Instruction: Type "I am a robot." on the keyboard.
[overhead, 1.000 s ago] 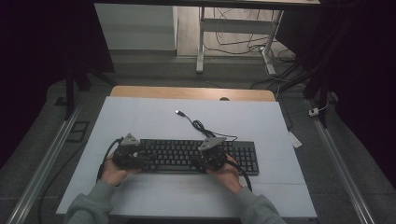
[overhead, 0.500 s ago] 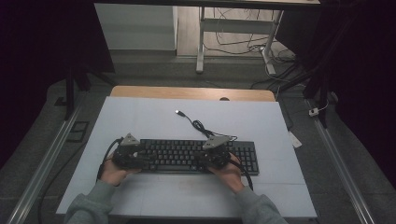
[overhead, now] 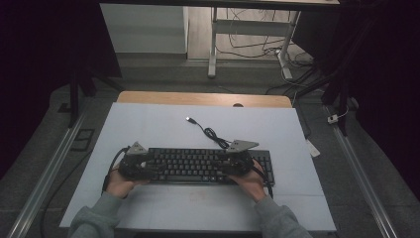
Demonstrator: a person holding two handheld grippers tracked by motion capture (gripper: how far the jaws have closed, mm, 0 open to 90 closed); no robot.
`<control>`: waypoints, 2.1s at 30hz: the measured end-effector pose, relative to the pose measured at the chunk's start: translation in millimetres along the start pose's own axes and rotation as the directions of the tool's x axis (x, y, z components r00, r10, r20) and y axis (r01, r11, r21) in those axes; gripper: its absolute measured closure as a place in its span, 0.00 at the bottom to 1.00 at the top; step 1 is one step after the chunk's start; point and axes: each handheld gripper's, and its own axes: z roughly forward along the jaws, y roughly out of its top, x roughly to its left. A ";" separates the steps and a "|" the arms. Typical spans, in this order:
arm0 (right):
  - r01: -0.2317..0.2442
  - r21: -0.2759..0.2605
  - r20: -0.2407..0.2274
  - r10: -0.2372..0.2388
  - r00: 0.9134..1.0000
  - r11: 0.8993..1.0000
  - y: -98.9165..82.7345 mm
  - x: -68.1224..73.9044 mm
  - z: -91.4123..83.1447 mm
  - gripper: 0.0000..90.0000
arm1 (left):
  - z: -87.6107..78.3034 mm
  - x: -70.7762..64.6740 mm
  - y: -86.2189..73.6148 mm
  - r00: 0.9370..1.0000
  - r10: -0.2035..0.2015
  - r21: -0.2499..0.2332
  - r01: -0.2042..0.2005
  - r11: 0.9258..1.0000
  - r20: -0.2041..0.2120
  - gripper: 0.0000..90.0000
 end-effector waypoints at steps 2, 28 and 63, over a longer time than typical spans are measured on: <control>-0.009 -0.006 0.001 0.009 1.000 1.000 -1.4 -2.3 -2.8 0.64 | -1.3 -0.3 -0.4 1.000 -0.002 0.000 0.002 1.000 0.000 0.36; -0.044 -0.032 0.181 0.049 0.982 0.999 -55.0 -23.0 -86.7 0.49 | -18.8 2.6 -25.3 1.000 -0.022 -0.024 0.022 0.999 -0.011 0.36; -0.040 0.008 0.223 0.038 0.974 0.999 -93.1 -25.4 -122.6 0.47 | -31.8 -1.8 -56.3 0.999 -0.032 -0.032 0.031 0.999 -0.031 0.36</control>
